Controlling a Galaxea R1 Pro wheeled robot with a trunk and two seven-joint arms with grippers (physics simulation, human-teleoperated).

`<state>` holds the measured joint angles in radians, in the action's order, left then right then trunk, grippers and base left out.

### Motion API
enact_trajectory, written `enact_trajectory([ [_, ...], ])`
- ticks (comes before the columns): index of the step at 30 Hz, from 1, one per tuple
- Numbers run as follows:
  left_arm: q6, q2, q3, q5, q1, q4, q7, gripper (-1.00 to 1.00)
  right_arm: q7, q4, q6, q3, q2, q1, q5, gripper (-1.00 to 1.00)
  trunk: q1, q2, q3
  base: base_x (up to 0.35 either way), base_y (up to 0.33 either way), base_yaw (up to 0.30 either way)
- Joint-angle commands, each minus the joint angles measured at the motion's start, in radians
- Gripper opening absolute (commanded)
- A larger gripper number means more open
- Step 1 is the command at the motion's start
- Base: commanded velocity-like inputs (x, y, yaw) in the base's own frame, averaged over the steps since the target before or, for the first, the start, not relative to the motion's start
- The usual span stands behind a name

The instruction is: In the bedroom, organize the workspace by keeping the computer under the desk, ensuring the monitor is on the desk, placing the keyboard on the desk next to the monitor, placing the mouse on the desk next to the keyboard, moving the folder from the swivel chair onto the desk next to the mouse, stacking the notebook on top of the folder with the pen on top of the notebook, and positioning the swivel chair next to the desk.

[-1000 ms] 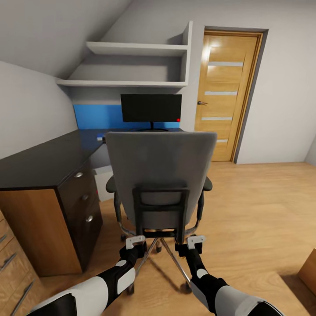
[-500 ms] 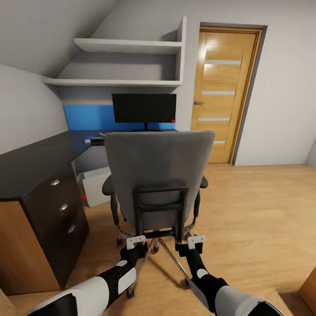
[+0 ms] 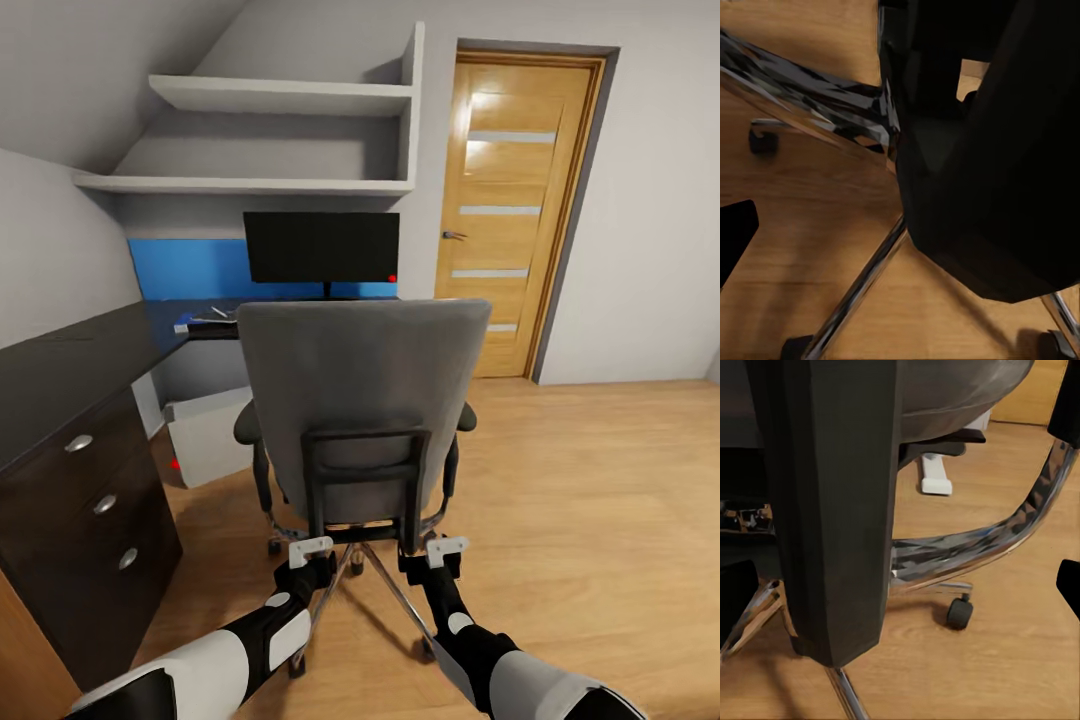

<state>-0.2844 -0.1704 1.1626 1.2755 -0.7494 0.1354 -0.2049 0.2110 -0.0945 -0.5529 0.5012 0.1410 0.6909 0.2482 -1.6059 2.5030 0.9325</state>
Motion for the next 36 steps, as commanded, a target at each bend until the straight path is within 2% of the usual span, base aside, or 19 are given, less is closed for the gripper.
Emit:
enact_trajectory([
  [1, -0.003, 0.000, 0.010, 0.007, -0.001, 0.001, -0.007, 1.00, 0.005, 0.001, -0.004, 0.002, 0.000, 0.001, 0.011, 1.00, 0.000, 0.000, 0.001, 0.321, 0.000, 0.000],
  [10, -0.002, 0.000, 0.011, 0.007, -0.001, 0.001, -0.007, 1.00, 0.005, 0.001, -0.004, 0.002, 0.000, 0.001, 0.011, 1.00, 0.000, 0.000, 0.001, 0.322, 0.000, 0.139],
  [30, -0.002, 0.000, 0.011, 0.007, -0.001, 0.001, -0.007, 1.00, 0.005, 0.007, -0.004, 0.002, 0.000, 0.001, 0.011, 1.00, 0.000, 0.000, 0.001, 0.321, -0.045, 0.012],
  [36, -0.002, 0.000, 0.011, 0.008, -0.001, 0.001, -0.007, 1.00, 0.005, 0.006, -0.004, 0.002, 0.000, 0.001, 0.011, 1.00, 0.000, 0.000, 0.001, 0.136, -0.032, 0.195],
])
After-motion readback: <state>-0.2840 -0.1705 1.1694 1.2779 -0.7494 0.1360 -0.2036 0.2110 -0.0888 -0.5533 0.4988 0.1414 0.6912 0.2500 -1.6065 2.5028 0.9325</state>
